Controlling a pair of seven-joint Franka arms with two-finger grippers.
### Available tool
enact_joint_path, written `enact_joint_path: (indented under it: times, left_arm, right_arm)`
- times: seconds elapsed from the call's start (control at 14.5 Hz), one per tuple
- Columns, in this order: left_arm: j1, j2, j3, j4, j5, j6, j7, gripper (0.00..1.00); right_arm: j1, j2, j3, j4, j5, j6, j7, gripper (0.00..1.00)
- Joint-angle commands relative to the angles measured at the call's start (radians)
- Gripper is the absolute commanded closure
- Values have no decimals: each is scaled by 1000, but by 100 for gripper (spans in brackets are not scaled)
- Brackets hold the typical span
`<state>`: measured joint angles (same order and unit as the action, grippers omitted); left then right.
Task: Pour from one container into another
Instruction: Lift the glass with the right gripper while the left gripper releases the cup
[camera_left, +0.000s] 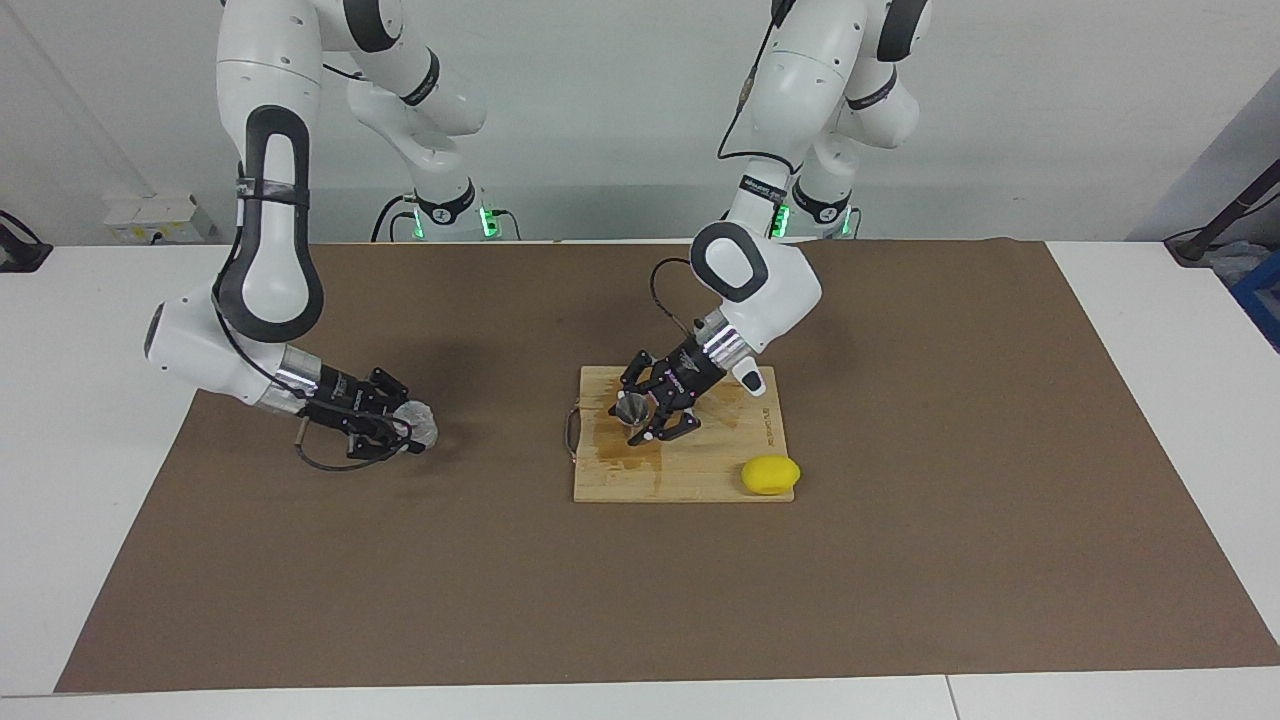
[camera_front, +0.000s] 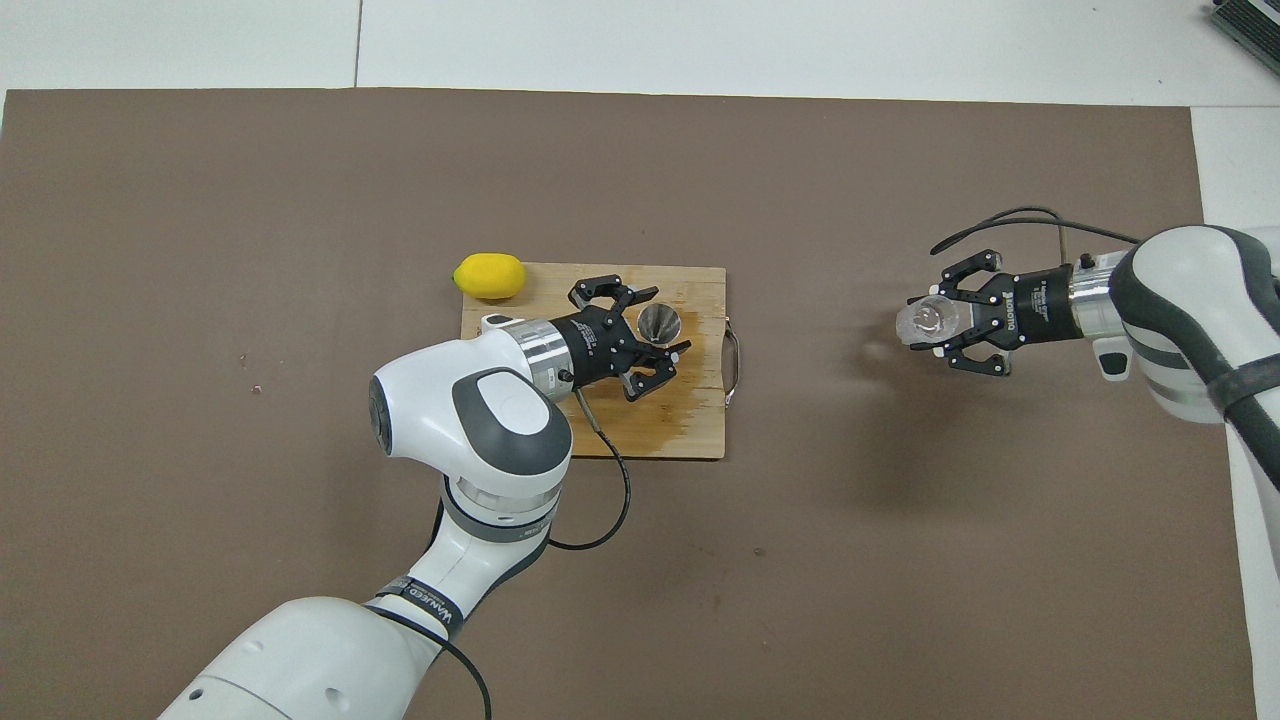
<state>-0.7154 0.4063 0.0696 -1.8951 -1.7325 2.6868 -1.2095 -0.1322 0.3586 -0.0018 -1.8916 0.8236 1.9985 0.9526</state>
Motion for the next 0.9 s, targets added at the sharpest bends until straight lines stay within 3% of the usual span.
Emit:
enact_joint_path:
  times: [0.0,0.34,0.83]
  left_arm:
    - [-16,-6,12,-10,-19,16,4,0]
    - [-22,-14,12,-10,-12,7,4,0]
    - [-58,-98,12,-64,-4,7,-4,0]
  right_arm:
    - [19,-24,2,8,-46,29,67,78]
    - [78,-30,-4,37,-89,31,138,78]
    - [163,-33,-3,101,-156,48,310,78]
